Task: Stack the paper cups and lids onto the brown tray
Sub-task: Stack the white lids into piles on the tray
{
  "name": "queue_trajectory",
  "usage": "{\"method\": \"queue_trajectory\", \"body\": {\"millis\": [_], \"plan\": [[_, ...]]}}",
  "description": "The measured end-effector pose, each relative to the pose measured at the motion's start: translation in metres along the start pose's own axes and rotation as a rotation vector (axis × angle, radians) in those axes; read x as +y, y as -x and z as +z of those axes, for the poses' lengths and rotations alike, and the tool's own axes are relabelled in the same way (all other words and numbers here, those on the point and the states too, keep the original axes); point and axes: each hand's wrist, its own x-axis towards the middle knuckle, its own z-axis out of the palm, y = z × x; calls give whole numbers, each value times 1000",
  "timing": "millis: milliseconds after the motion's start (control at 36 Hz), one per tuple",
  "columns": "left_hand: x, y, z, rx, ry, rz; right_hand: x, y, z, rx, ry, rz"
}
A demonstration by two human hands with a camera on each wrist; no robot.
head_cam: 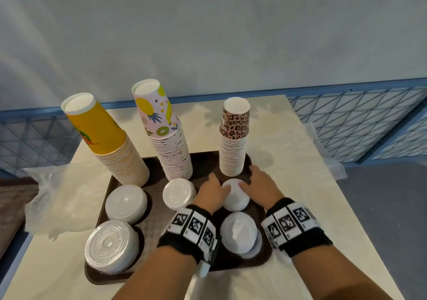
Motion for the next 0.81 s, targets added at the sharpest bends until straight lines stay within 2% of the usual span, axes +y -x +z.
{"method": "queue_trajectory", "body": {"millis": [83,306,444,611,806], "plan": [[-6,6,9,-34,-21,-33,8,8,12,-97,188,43],[-5,9,16,41,-39,56,2,3,13,28,163,42],[-12,16,14,-5,-50,11,6,20,5,55,139,60],[-44,49,31,-49,-140,100,30,68,19,-49,213,32],[-57,69,50,-3,-58,178,42,93,41,-24,186,-17]]}}
